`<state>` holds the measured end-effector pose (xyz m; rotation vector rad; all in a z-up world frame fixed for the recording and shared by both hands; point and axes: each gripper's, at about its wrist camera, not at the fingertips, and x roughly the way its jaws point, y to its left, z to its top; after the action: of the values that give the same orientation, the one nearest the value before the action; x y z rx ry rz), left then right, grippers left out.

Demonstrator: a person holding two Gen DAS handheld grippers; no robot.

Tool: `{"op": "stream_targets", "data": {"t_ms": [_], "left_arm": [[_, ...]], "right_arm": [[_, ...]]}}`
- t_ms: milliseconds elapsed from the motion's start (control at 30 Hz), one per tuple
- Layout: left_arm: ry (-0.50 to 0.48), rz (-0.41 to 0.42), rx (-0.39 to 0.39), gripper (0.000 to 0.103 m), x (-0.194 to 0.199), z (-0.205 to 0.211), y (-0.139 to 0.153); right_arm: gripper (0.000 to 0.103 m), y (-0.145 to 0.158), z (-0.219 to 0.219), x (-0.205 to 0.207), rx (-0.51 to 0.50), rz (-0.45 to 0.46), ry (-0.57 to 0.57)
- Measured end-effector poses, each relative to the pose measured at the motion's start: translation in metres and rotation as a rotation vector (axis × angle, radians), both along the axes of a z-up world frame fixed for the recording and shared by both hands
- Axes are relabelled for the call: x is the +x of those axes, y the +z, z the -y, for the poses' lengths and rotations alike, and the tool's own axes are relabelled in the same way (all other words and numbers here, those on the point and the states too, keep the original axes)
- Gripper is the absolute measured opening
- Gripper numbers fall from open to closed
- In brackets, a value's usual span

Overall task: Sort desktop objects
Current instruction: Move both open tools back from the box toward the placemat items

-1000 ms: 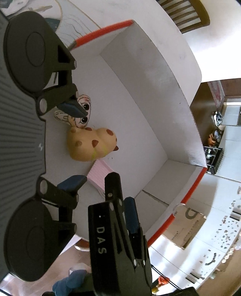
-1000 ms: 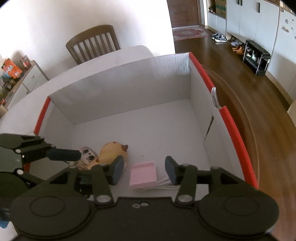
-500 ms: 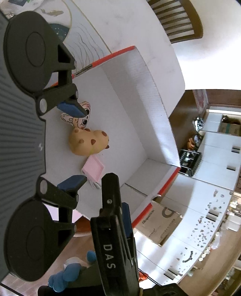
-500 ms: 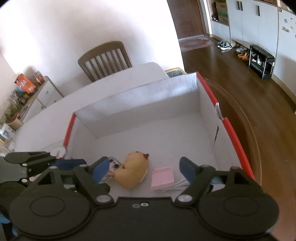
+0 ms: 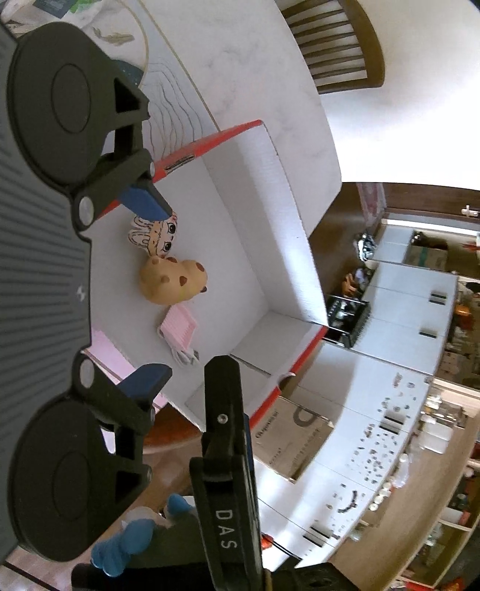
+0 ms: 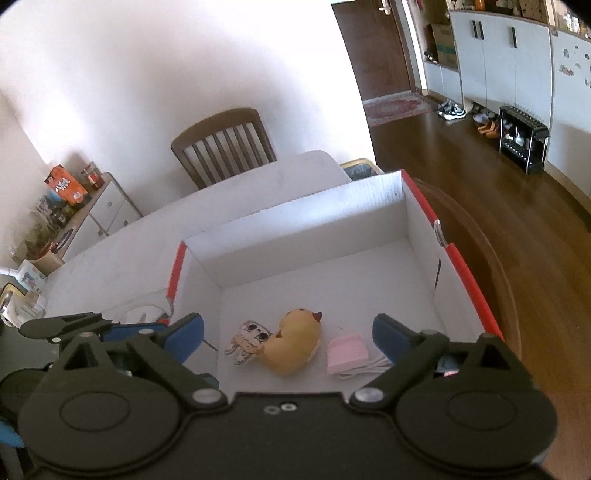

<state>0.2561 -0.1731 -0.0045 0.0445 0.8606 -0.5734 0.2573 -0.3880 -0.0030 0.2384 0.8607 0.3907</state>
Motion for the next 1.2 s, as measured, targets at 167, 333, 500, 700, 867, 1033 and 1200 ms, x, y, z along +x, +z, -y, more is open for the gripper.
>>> {"op": "stream_targets", "data": {"t_ms": [167, 333, 500, 700, 867, 1033, 1200], "left_arm": [[-0.003, 0.041, -0.043, 0.102, -0.013, -0.011, 0.010], [-0.010, 0.054, -0.061, 0.102, -0.025, -0.023, 0.015], [-0.001, 0.065, -0.077, 0.102, -0.039, -0.044, 0.019], [0.015, 0.099, -0.072, 0.102, -0.056, -0.070, 0.024], [0.029, 0.109, -0.070, 0.102, -0.067, -0.094, 0.026], [0.052, 0.113, -0.077, 0.102, -0.076, -0.119, 0.026], [0.093, 0.134, -0.073, 0.102, -0.086, -0.145, 0.029]], "right_arm": [[0.102, 0.007, -0.006, -0.012, 0.004, 0.026, -0.006], [0.103, 0.010, -0.012, -0.023, 0.009, 0.035, -0.015], [0.103, 0.013, -0.022, -0.036, 0.014, 0.044, -0.026], [0.103, 0.016, -0.042, -0.050, 0.001, 0.059, -0.018], [0.103, 0.018, -0.062, -0.061, 0.006, 0.064, -0.011], [0.103, 0.019, -0.083, -0.071, 0.003, 0.064, 0.003], [0.103, 0.020, -0.108, -0.081, -0.016, 0.070, 0.024]]}}
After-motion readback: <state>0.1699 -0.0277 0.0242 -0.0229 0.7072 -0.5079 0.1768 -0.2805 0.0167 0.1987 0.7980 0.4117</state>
